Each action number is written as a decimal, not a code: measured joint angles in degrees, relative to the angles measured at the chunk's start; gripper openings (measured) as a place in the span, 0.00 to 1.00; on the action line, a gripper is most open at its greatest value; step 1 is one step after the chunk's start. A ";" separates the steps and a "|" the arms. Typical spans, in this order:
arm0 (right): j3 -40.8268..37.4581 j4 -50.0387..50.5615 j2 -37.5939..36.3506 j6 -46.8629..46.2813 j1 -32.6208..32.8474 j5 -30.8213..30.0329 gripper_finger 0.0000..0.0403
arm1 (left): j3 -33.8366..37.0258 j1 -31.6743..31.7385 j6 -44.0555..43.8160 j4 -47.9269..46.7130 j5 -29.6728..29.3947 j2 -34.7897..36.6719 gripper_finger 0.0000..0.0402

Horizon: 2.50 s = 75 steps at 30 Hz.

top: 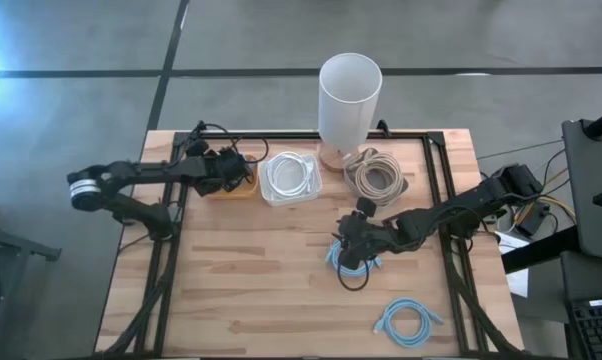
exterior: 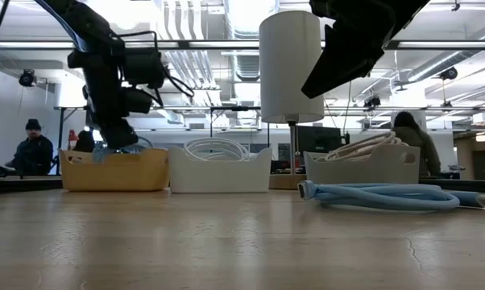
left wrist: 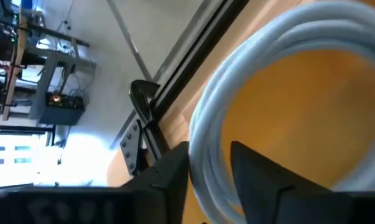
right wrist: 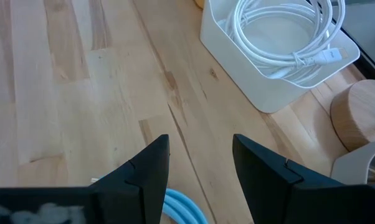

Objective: Pick & Place USB Port
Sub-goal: Put the left blue USB cable into the yellow bin, then put the top blue USB cable into the yellow bin

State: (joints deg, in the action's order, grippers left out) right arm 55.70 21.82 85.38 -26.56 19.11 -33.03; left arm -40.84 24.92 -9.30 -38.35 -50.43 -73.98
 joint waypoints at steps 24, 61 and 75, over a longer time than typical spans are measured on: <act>-1.72 0.23 0.02 -11.23 0.02 10.70 0.42 | -9.40 -2.18 -3.83 1.70 25.08 18.44 0.50; -7.92 -11.18 11.96 -12.19 5.90 20.03 0.42 | 0.81 -4.13 0.20 38.45 57.44 11.95 0.50; 0.94 -1.05 19.70 -7.81 5.74 21.14 0.33 | 0.81 -4.14 0.17 38.80 57.44 12.03 0.50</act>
State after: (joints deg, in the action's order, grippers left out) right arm 56.64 20.77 105.08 -34.37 24.86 -11.89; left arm -40.03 20.78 -9.13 0.45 7.01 -61.95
